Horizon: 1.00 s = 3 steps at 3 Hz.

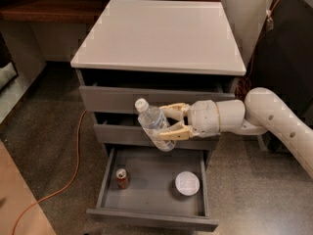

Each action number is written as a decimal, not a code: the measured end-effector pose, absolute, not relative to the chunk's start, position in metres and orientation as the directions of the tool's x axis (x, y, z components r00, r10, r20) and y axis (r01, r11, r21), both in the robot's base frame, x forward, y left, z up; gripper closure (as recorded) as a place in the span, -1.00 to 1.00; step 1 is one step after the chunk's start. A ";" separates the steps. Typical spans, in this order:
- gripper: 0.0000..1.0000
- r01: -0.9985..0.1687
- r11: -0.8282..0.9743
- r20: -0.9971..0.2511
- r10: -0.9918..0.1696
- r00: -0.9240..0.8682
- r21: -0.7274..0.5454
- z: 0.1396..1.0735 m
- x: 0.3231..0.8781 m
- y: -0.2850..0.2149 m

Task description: Pick blue plastic bottle from bottom drawer and place on counter

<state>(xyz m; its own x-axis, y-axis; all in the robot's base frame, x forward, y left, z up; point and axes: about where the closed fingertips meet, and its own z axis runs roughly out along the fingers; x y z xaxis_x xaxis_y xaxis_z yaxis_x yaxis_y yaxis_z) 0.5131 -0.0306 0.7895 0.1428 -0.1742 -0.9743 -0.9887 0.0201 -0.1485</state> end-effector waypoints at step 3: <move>1.00 -0.975 0.082 -0.975 -0.101 0.197 -0.205 0.869 0.523 -0.026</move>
Offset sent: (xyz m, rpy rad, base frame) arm 0.0042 0.0002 0.0901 0.0501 -0.0603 0.0078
